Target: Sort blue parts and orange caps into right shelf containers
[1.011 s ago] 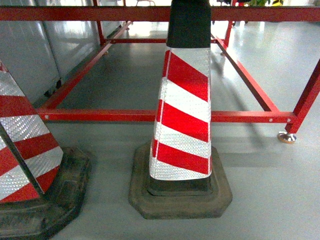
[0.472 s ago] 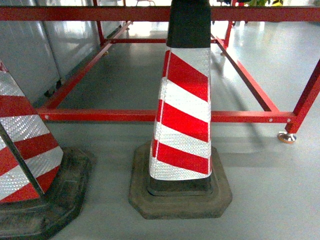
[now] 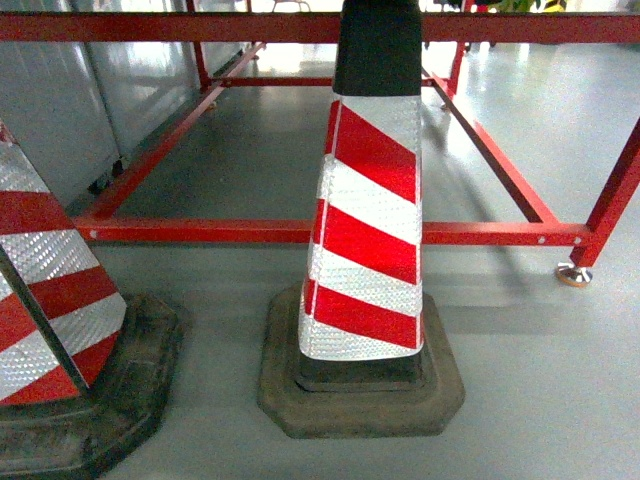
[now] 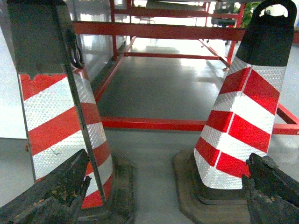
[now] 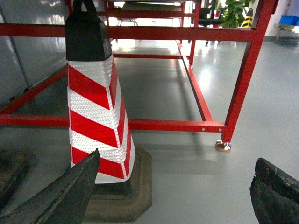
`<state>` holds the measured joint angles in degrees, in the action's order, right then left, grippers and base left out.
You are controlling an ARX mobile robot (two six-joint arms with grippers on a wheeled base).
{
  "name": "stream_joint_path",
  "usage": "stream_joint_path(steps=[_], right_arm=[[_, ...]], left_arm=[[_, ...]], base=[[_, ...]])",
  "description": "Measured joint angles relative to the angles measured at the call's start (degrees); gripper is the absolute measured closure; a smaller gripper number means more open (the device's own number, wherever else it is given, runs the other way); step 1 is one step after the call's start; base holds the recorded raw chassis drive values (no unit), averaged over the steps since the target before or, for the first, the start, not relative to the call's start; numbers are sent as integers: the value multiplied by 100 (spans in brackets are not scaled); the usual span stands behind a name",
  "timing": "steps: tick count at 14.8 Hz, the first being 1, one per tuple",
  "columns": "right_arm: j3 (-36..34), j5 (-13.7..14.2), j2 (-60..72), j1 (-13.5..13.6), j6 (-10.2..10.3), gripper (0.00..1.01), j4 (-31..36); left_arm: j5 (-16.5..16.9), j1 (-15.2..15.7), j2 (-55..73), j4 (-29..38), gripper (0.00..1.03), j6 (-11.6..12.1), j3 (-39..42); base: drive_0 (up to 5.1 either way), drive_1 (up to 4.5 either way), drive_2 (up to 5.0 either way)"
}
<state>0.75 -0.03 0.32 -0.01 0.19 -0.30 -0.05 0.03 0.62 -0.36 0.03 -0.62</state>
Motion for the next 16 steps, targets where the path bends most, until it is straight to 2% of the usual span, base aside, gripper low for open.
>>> stream_joint_path(steps=[16], right_arm=[[0,4,0,0,2,3,0]], left_arm=[[2,0,0,9,5,0,0]], base=[[0,0,0]])
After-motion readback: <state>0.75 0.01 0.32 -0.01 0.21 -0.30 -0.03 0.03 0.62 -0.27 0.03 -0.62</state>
